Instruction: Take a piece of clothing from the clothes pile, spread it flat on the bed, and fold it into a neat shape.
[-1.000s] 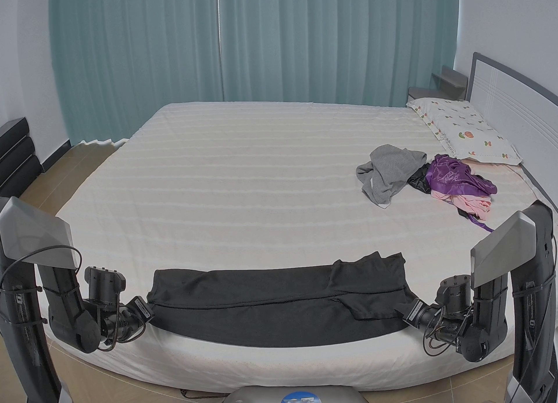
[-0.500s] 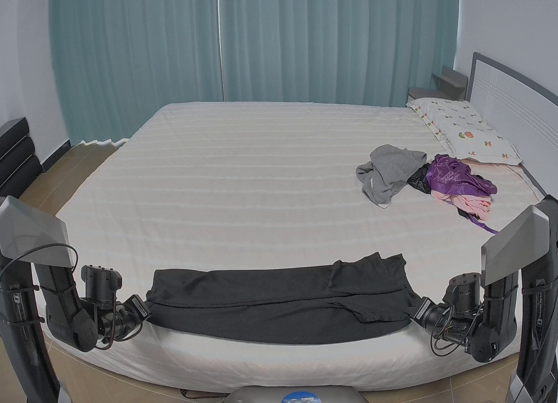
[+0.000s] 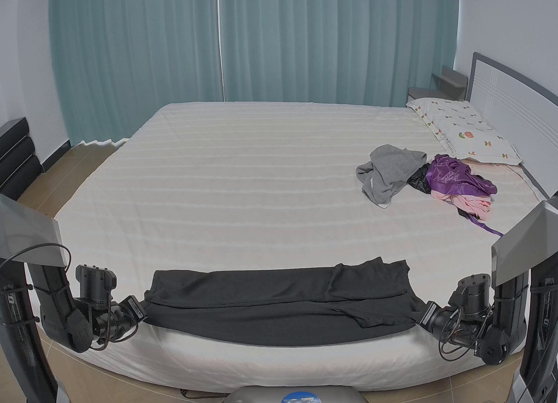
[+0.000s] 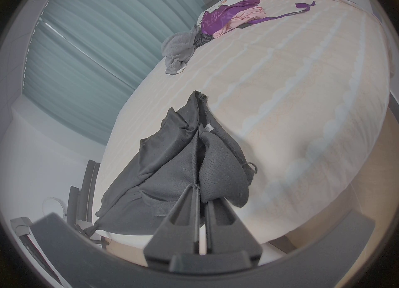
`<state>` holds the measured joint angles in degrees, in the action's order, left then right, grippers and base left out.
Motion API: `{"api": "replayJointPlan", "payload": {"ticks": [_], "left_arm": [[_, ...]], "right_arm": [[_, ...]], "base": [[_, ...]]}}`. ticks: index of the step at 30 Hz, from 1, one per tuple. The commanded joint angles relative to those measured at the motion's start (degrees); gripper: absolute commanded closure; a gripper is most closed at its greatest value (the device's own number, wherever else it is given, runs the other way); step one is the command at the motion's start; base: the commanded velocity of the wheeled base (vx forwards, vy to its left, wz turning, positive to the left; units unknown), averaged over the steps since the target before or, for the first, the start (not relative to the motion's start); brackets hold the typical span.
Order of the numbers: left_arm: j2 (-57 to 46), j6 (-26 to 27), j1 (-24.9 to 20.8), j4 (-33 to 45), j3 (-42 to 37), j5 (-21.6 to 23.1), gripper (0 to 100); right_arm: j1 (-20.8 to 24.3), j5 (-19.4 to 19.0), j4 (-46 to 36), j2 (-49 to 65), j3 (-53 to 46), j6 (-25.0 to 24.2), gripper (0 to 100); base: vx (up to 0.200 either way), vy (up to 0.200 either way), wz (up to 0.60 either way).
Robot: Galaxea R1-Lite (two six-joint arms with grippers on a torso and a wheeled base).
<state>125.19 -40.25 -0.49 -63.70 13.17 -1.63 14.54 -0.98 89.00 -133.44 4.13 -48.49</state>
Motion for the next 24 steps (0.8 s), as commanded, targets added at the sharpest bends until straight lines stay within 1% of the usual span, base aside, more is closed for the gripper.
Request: {"api": "replayJointPlan", "payload": {"ticks": [1,5,11,12,13,14,15,21,24], "left_arm": [[0.1,0.9,-0.1,0.1,-0.9,0.0,100],[0.3,3.6,-0.1,0.0,-2.3,0.0,100],[0.4,4.4,-0.2,0.0,-2.8,0.0,100],[1.6,4.5,-0.3,-0.6,-2.8,0.0,100],[1.6,4.5,-0.3,-0.6,-2.8,0.0,100],[2.1,4.5,-0.3,-0.6,-2.9,0.1,100],[2.3,4.5,-0.4,-0.6,-2.9,0.1,0],[2.1,4.4,-0.5,-0.6,-2.9,0.1,0],[0.6,4.3,0.0,-0.6,-2.4,0.1,0]], "right_arm": [[-0.2,-0.1,0.7,-0.2,-1.0,1.4,100],[-0.4,-0.2,0.7,-1.3,-1.3,2.5,100],[-0.4,-0.2,0.7,-3.3,-1.6,4.1,100],[-0.3,-0.2,0.7,-4.5,-1.4,4.7,100],[-0.3,-0.2,0.7,-4.5,-1.4,4.7,0],[-0.4,-0.2,0.7,-4.8,-1.1,5.1,0],[-0.4,-0.3,0.7,-4.8,-1.0,5.1,0],[-0.4,-1.7,0.8,-3.3,-1.6,5.0,0],[-2.1,-1.7,0.7,1.3,-1.8,5.1,0]], "base": [[0.0,0.0,0.0],[0.0,0.0,0.0],[0.0,0.0,0.0],[0.0,0.0,0.0],[0.0,0.0,0.0],[0.0,0.0,0.0],[0.0,0.0,0.0],[0.0,0.0,0.0],[0.0,0.0,0.0]]}}
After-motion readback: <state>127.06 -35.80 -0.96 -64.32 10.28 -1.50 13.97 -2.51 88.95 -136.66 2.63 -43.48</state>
